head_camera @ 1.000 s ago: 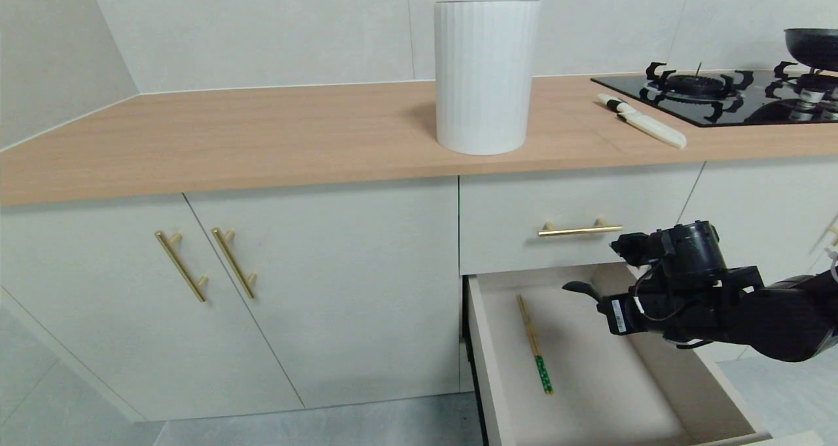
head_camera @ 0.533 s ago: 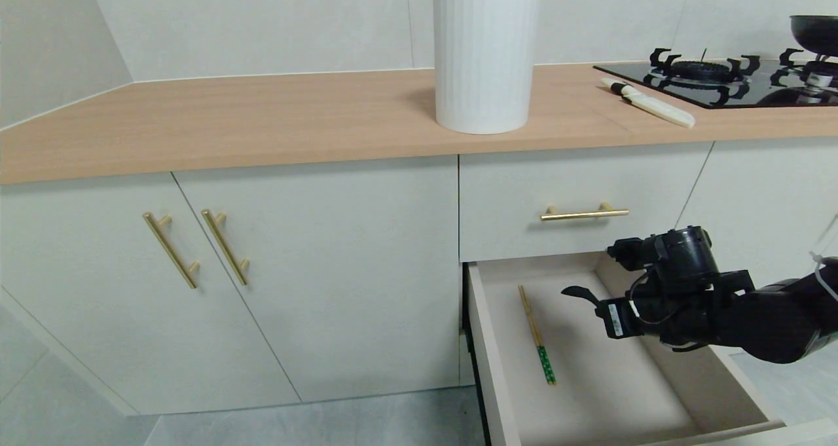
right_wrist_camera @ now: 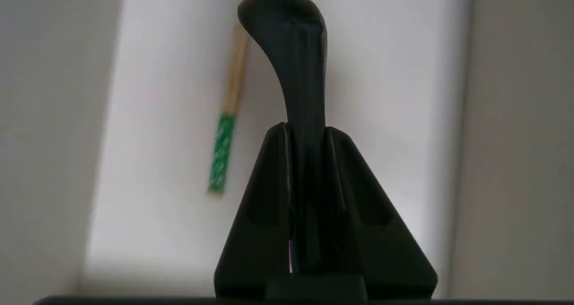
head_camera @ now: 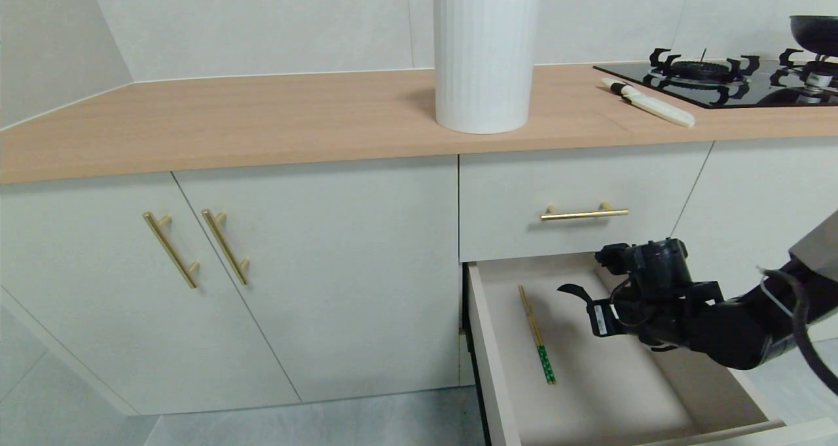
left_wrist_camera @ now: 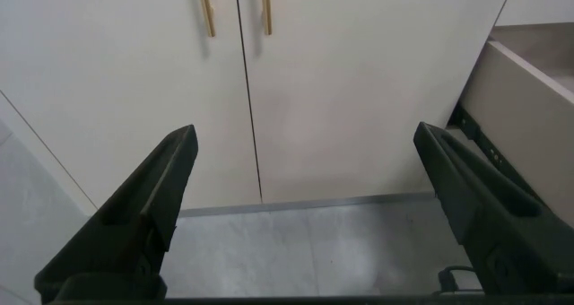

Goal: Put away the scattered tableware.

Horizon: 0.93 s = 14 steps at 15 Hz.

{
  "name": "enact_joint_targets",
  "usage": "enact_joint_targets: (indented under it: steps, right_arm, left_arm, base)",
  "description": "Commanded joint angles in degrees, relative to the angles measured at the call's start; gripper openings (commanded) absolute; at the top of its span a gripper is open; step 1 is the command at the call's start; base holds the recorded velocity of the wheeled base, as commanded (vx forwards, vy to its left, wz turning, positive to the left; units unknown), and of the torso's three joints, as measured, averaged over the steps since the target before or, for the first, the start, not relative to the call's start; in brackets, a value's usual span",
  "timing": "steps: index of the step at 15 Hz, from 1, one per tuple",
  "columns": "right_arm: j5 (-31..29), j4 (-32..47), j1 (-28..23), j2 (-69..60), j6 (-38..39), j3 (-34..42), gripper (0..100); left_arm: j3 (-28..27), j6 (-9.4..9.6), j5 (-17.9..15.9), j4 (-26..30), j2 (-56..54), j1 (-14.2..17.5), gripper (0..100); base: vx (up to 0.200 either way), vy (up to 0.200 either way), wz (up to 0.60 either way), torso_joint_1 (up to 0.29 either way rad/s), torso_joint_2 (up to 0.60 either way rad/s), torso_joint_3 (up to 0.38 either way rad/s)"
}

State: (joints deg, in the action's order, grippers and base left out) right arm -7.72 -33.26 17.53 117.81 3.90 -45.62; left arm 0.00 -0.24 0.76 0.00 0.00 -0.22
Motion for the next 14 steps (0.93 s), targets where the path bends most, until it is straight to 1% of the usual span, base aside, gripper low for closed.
enact_joint_targets:
  steps: [1, 5, 7, 14]
  right_arm:
    - [-3.18, -3.75, 0.58, 9.37, 0.14, -1.58, 0]
    - [-3.45, -7.61, 0.58, 15.7, 0.58, -3.6, 0]
    - [-4.68, -10.69, 0.58, 18.24, 0.49, -4.04, 0]
    - [-5.47, -10.87, 0.58, 20.62, 0.58, -5.62, 0]
  left_arm:
    - [0.0, -0.02, 0.04, -0.09, 0.0, 0.04, 100]
    - [0.0, -0.02, 0.04, -0.09, 0.0, 0.04, 100]
    - [0.0, -0.02, 0.04, 0.0, 0.0, 0.04, 100]
    - [0.0, -0.02, 0.04, 0.0, 0.0, 0.04, 100]
  base:
    - [0.0, 0.0, 0.0, 0.0, 0.0, 0.0]
    - [0.0, 0.0, 0.0, 0.0, 0.0, 0.0]
    - [0.0, 0.0, 0.0, 0.0, 0.0, 0.0]
    - [0.0, 0.0, 0.0, 0.0, 0.0, 0.0]
